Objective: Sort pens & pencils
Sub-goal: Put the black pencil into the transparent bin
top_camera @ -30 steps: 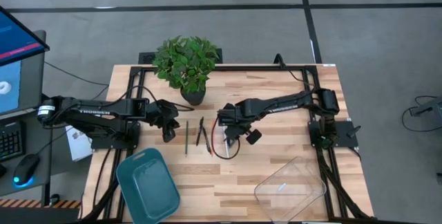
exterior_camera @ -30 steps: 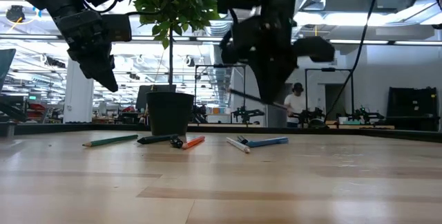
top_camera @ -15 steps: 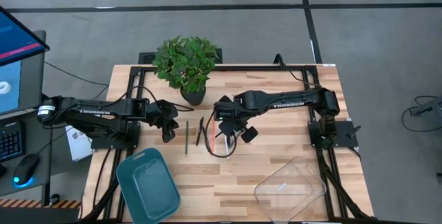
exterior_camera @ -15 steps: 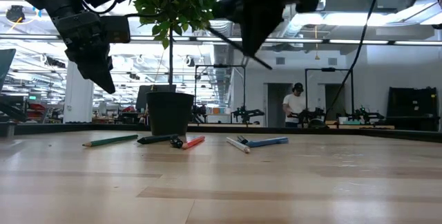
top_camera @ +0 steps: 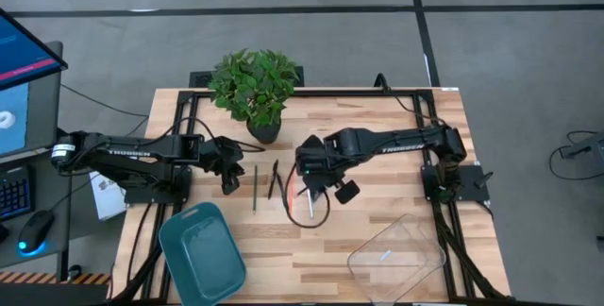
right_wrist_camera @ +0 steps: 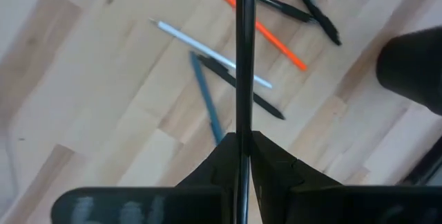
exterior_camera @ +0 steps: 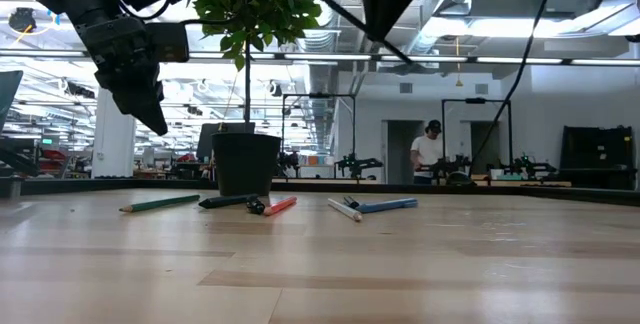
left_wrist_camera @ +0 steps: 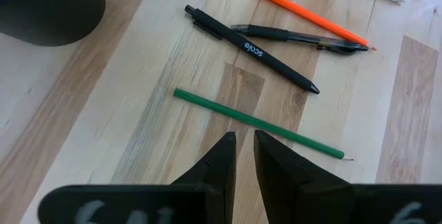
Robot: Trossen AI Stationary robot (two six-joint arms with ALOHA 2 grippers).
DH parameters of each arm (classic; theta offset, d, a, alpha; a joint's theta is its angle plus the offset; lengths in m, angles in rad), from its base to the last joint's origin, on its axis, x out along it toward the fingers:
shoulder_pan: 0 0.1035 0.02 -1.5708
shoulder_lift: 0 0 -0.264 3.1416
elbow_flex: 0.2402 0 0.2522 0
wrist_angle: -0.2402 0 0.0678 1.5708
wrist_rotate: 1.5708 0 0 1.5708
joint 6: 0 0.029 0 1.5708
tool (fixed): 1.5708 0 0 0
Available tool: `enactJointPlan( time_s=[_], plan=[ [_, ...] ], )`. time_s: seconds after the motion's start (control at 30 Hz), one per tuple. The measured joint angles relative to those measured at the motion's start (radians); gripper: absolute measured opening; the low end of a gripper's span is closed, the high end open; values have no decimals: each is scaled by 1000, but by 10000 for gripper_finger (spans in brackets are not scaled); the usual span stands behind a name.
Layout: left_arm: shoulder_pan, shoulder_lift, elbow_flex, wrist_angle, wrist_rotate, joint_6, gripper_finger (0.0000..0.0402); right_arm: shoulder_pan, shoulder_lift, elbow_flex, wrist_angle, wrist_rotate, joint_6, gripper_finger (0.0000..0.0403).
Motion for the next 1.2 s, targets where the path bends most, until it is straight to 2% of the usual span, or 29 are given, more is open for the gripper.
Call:
enactJointPlan(
  time_s=[0.2,0.5,0.73,0.97,1.2],
  plan=[
    [0,0,0,0,0,0,43,41,0,0,-29,0,16,56],
    [0,0,0,0,0,0,43,78,0,0,-111,-7,132,56],
    [0,0,0,0,0,0,43,89,-50,0,-102,-85,202,56],
    [0,0,0,0,0,0,43,119,-180,-7,66,-127,250,56],
    [0,0,0,0,-7,0,43,126,-303,-89,248,-134,277,56]
  ],
)
